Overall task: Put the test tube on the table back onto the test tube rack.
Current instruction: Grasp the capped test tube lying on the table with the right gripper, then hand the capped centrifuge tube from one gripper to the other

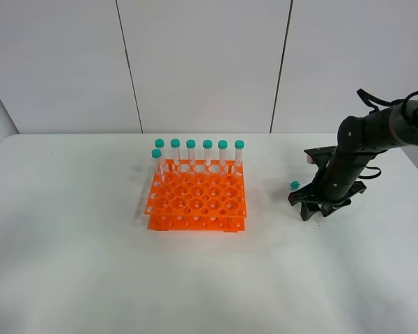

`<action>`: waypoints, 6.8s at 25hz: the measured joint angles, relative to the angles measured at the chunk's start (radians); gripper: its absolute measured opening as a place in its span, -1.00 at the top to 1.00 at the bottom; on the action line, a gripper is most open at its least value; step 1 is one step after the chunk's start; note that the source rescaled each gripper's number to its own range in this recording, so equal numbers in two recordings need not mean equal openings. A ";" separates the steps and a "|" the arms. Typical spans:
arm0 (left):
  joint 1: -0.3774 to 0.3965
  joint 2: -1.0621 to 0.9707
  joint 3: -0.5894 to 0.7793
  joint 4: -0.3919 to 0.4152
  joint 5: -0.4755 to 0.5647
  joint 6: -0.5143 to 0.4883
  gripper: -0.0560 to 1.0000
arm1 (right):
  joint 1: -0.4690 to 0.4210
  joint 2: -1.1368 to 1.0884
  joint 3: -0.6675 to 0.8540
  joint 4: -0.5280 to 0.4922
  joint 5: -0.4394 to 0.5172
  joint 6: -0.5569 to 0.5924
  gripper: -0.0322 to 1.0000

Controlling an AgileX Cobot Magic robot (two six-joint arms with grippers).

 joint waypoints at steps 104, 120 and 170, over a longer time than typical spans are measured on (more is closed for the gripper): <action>0.000 0.000 0.000 -0.001 0.000 0.000 -0.46 | 0.811 -1.310 0.884 0.090 -0.548 0.025 0.92; 0.000 0.000 0.000 -0.001 0.000 0.032 -0.46 | 1.004 -1.310 0.884 0.056 -0.710 -0.058 0.92; -0.604 0.190 -0.057 -0.390 -0.144 0.432 -0.15 | 0.818 -1.310 0.884 0.061 -0.708 -0.093 0.92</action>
